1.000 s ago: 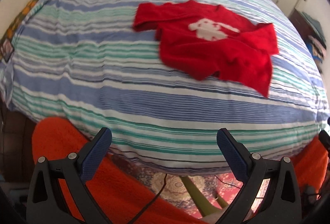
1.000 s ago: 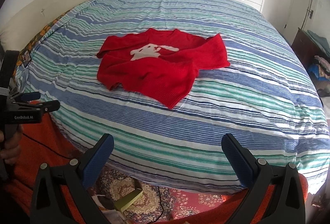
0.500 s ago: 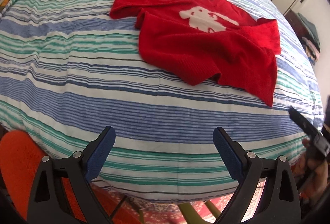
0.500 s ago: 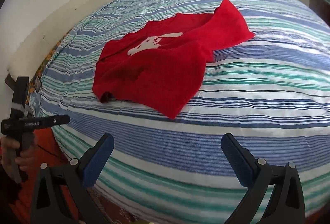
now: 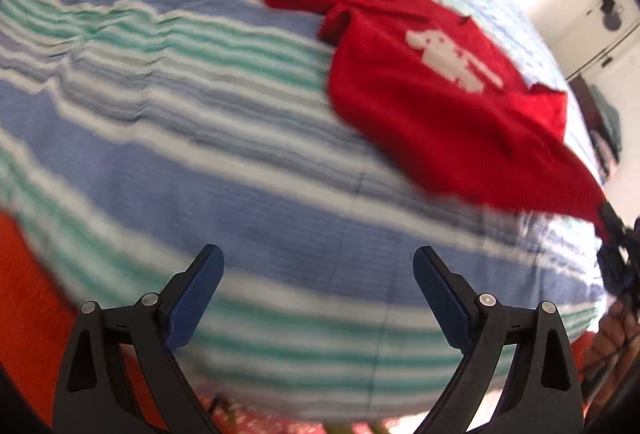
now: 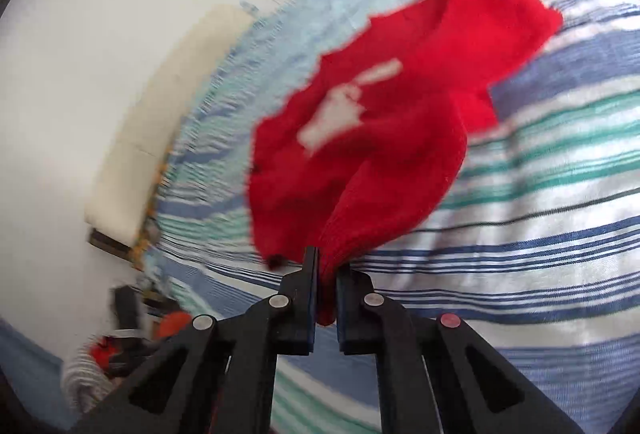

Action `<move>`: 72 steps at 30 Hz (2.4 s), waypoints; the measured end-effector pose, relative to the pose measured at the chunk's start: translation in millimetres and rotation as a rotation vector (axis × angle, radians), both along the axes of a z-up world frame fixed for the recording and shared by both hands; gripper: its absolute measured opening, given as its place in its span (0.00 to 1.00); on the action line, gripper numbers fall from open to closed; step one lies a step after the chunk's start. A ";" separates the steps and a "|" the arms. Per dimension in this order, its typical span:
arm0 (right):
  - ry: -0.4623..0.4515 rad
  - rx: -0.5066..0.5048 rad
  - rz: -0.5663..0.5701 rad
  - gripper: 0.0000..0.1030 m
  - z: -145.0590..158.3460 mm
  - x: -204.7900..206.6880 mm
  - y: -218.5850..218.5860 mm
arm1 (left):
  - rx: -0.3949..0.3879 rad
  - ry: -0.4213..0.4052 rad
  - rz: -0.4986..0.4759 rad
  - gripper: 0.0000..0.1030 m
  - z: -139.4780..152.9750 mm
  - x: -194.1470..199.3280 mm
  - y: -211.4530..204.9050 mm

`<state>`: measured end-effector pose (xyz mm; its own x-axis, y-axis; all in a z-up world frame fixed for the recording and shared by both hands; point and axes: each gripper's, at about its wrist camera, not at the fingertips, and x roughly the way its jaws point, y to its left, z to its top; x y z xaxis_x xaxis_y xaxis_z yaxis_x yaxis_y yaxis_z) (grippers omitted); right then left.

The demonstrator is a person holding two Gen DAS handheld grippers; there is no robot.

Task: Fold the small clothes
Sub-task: 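Grasp the red sweater's hem with the right gripper and lift it, then grasp the sweater hem with the left gripper while the right gripper holds another hem point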

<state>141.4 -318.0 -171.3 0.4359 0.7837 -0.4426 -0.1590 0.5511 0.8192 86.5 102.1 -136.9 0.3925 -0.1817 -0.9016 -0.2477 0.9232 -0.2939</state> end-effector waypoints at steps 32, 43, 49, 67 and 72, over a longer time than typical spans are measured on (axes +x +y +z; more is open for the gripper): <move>0.147 0.094 -0.066 0.07 -27.7 -33.6 -57.5 | -0.117 0.087 -0.069 0.83 -3.6 60.8 19.5; 0.198 -0.131 0.011 0.07 -52.0 -31.4 -27.5 | -0.277 0.135 -0.146 0.77 -30.1 12.3 -1.8; 0.211 -0.102 -0.054 0.43 -50.6 -47.0 -47.3 | -0.422 -0.016 -0.109 0.80 -11.6 20.0 2.3; 0.137 0.173 -0.033 0.06 -45.2 -42.6 -53.5 | -0.449 -0.093 -0.105 0.88 2.7 22.6 7.6; 0.248 0.059 -0.162 0.06 -82.7 -36.0 -82.9 | -0.406 0.003 -0.018 0.79 -26.7 40.1 16.5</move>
<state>105.4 -400.9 -253.9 0.4419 0.7403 -0.5066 0.1357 0.5031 0.8535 126.6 118.6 -163.7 0.3835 -0.5300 -0.7563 -0.2339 0.7365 -0.6347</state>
